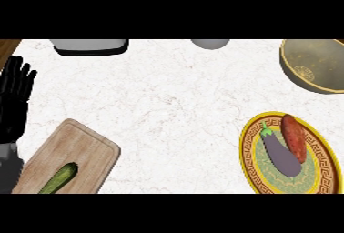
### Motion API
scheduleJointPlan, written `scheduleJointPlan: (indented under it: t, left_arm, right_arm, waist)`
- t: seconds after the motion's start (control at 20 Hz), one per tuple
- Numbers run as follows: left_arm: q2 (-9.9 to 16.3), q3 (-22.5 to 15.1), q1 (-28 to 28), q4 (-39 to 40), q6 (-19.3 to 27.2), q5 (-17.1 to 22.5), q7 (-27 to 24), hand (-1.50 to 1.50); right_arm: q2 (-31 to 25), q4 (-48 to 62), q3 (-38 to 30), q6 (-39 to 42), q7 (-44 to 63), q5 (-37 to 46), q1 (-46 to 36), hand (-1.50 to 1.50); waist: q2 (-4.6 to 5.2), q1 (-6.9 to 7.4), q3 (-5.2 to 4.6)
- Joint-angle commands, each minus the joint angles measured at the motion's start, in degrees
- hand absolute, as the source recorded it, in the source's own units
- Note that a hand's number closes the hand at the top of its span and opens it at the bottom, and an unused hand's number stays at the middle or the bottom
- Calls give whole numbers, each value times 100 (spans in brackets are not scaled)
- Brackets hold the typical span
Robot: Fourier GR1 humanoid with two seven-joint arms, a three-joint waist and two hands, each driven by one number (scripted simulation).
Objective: Pick the sweet potato from the plate and place it in the bowl
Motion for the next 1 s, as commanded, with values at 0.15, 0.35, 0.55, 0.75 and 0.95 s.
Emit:
scheduleJointPlan:
  t: [0.15, 0.35, 0.55, 0.75, 0.95]
  left_arm:
    - [-156, -13, -9, -73, -140, -116, 57, 0]
    - [-406, -75, -426, 506, -125, -318, -257, 0]
    - [-216, 155, -284, 377, -368, -244, -135, 0]
    - [-360, 216, -220, 499, -405, -336, -232, 0]
    - [-580, 91, -112, 234, -277, -494, -205, 0]
  right_arm:
    - [387, 147, -139, 845, 95, 681, -103, -150]
    - [574, 632, 516, 861, 286, 906, -841, -150]
    - [1131, 1034, 999, 728, -233, 1986, -846, -150]
    - [1488, 1224, 1031, 913, -352, 2299, -979, -150]
    - [1973, 1830, 1580, 789, -56, 2838, -1671, -150]
  waist:
    - [26, 125, 8]
    - [55, 192, 5]
    - [41, 178, 8]
    - [35, 144, 7]
    - [38, 193, 7]
